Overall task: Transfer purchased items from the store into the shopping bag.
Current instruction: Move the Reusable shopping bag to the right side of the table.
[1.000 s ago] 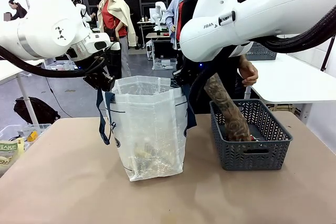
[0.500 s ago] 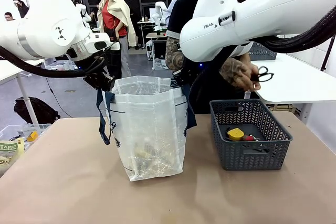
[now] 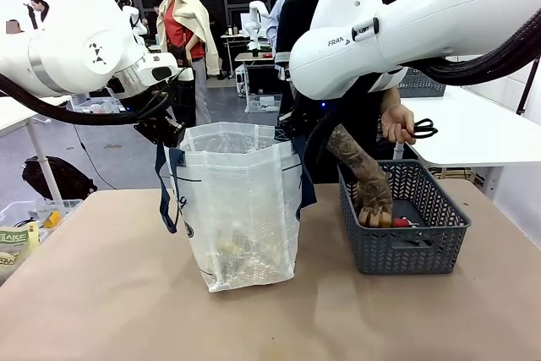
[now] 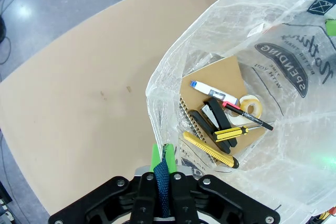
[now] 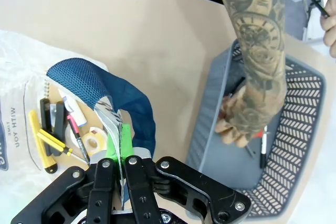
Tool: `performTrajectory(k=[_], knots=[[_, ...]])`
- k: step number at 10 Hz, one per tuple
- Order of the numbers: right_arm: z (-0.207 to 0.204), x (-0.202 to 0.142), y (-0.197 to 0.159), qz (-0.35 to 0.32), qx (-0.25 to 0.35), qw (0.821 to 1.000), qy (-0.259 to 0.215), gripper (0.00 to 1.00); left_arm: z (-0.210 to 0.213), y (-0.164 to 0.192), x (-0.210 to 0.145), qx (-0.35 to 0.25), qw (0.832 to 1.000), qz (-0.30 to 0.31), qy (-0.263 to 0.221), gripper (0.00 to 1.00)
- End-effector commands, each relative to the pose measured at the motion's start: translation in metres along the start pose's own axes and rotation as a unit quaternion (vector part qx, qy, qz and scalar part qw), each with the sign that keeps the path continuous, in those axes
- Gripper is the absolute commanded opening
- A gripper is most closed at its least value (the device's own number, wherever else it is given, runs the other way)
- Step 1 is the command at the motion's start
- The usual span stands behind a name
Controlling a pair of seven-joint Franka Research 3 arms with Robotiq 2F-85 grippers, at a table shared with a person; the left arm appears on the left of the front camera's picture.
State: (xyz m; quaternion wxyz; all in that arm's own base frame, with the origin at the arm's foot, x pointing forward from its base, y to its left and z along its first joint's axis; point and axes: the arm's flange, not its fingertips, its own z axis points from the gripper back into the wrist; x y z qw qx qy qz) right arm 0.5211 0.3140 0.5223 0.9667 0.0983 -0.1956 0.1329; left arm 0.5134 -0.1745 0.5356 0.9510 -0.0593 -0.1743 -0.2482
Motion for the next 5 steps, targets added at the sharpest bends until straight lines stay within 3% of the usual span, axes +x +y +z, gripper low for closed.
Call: performTrajectory(k=[1,5], knots=[[-0.0006,-0.0032,-0.0023,-0.006,0.005,1.0,0.002,0.0,0.0021,0.0004,-0.002,-0.001,1.0,0.007,0.002,0.0],[-0.0006,-0.0032,-0.0023,-0.006,0.005,1.0,0.002,0.0,0.0021,0.0004,-0.002,-0.001,1.0,0.007,0.002,0.0]])
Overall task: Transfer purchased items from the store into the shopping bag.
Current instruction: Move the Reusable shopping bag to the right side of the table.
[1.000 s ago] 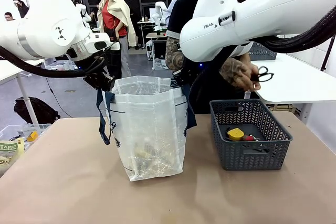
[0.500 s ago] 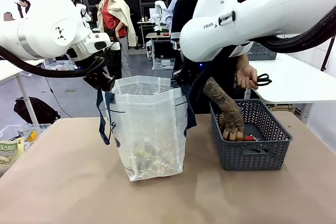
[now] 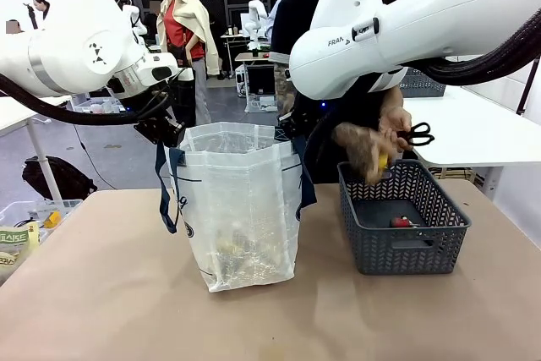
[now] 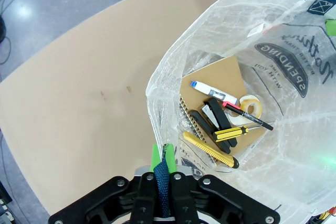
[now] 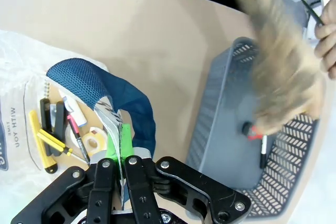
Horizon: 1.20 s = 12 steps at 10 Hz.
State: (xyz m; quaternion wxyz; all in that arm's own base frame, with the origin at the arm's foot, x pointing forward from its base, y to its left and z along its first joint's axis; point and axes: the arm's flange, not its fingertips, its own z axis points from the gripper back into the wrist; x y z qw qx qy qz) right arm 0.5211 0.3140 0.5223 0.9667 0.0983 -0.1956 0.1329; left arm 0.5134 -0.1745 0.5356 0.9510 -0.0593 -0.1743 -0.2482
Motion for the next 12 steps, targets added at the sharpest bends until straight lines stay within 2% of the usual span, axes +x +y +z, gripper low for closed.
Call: performTrajectory(k=[1,12], knots=[[-0.0006,-0.0032,-0.0023,-0.006,0.005,1.0,0.002,0.0,0.0021,0.0004,-0.002,-0.001,1.0,0.007,0.002,0.0],[-0.0006,-0.0032,-0.0023,-0.006,0.005,1.0,0.002,0.0,0.0021,0.0004,-0.002,-0.001,1.0,0.007,0.002,0.0]])
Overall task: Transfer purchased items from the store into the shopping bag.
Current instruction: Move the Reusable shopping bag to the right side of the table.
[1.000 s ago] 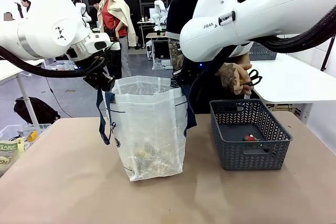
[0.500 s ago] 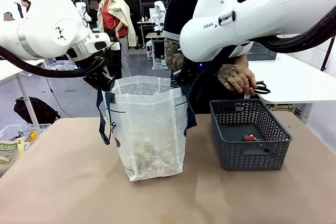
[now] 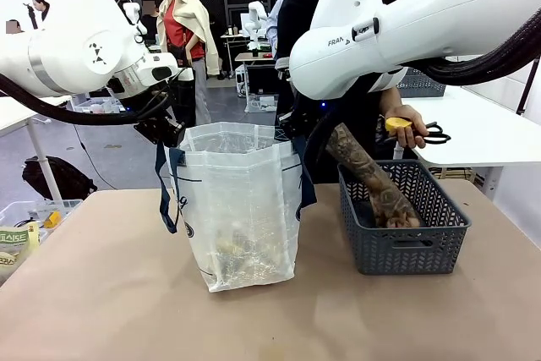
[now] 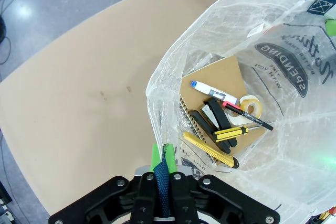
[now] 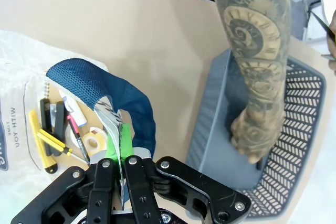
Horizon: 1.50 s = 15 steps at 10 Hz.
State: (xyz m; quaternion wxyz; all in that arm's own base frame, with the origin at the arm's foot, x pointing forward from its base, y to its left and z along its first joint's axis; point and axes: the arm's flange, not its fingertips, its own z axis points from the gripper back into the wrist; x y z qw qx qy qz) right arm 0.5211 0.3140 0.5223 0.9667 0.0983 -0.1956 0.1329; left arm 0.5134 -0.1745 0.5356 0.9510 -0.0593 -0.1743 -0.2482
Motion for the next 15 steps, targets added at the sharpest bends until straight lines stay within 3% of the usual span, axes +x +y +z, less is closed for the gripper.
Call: performTrajectory(k=[1,15], knots=[[-0.0006,-0.0032,-0.0023,-0.006,0.005,1.0,0.002,0.0,0.0021,0.0004,-0.002,-0.001,1.0,0.007,0.002,0.0],[-0.0006,-0.0032,-0.0023,-0.006,0.005,1.0,0.002,0.0,0.0021,0.0004,-0.002,-0.001,1.0,0.007,0.002,0.0]])
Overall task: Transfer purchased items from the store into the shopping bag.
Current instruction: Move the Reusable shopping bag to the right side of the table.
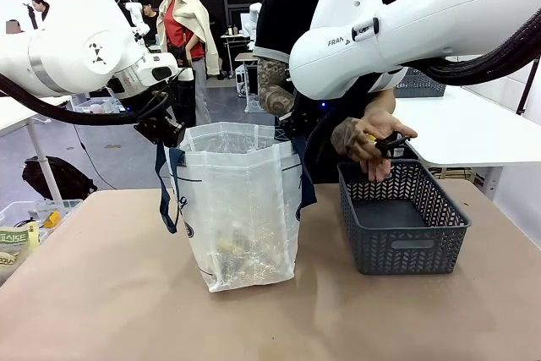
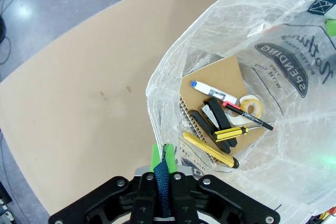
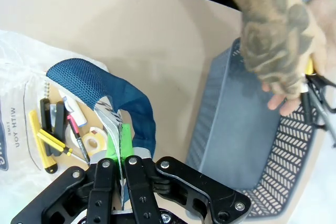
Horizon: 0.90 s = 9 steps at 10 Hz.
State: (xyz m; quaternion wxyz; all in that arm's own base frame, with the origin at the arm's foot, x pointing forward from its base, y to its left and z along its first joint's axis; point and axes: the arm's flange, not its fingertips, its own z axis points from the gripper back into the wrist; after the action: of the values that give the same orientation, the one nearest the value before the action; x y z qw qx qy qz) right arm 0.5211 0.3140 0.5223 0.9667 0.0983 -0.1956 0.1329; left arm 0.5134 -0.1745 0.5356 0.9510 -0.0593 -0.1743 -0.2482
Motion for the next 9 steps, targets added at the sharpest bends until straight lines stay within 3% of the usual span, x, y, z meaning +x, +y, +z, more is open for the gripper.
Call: performTrajectory(k=[1,9], knots=[[-0.0006,-0.0032,-0.0023,-0.006,0.005,1.0,0.002,0.0,0.0021,0.0004,-0.002,-0.001,1.0,0.007,0.002,0.0],[-0.0006,-0.0032,-0.0023,-0.006,0.005,1.0,0.002,0.0,0.0021,0.0004,-0.002,-0.001,1.0,0.007,0.002,0.0]])
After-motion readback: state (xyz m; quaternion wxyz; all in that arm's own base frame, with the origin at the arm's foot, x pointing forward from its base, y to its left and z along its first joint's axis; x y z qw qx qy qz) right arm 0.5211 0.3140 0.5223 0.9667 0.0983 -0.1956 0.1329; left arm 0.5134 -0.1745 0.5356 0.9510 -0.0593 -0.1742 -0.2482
